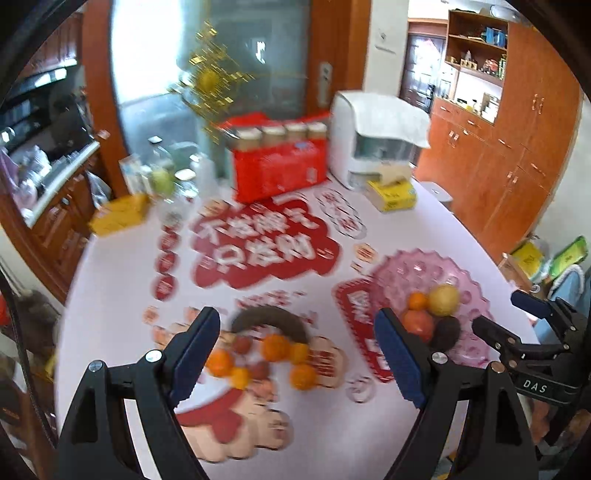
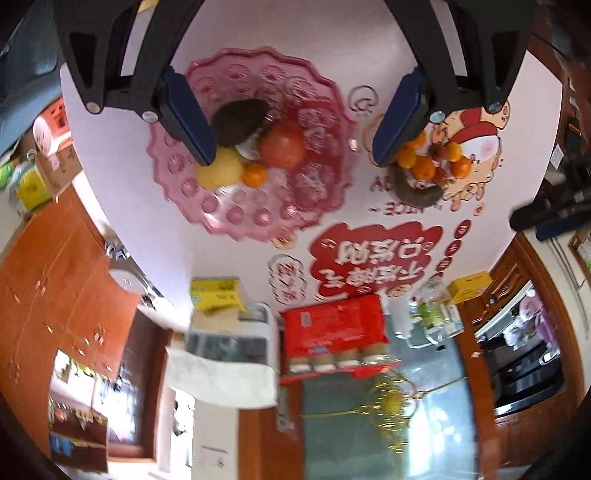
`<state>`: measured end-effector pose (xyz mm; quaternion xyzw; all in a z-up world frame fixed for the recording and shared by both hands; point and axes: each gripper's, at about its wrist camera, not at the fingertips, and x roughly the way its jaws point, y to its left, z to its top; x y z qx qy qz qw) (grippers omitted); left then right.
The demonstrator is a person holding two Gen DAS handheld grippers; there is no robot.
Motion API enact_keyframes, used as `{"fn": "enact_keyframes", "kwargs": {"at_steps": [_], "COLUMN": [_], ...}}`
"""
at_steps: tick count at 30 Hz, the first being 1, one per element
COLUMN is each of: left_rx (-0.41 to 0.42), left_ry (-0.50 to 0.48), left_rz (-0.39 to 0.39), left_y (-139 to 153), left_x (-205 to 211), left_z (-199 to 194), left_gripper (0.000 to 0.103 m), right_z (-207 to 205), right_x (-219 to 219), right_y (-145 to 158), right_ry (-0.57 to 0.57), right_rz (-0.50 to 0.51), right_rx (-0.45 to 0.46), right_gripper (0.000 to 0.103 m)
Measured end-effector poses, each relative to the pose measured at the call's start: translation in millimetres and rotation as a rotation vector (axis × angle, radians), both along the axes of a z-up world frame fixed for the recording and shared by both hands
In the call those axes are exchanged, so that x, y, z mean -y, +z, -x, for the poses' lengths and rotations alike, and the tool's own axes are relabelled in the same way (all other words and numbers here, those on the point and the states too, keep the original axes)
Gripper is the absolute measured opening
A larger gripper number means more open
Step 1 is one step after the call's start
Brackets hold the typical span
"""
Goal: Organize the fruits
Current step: 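Withdraw both tools from the bowl toward the remaining fruits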
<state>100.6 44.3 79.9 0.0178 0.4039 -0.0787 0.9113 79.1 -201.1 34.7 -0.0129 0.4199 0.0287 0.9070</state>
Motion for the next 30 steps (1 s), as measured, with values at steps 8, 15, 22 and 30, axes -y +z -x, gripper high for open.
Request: {"fn": "enact_keyframes", "kwargs": {"at_steps": [8,15,22,30], "left_rx": [0.082,0.015,-0.161,-0.350], "left_ry": [0.059,0.035,-0.035,-0.047], "left_rz": [-0.105,-0.116,-0.070,0.035], "left_y": [41,13,-60,-149], "left_x": [-74,-114,-129,-140], "left_z": [-2,-19,-44,-78], "left_gripper": [0.093,0.093,0.093,0.091], "right_z": [-5,-13,-38,-84], "right_x": [-58,-104,-139,-164], "right_y": [7,-13,-45,-78], "right_ry": [0.035,0.064,0.094,0.179], "right_rz": [-0.012,-0.003,0.020,0.039], "right_rx": [0.018,-0.046,-0.117,-0.174], "right_gripper": [0.087,0.078,0.074,0.071]}}
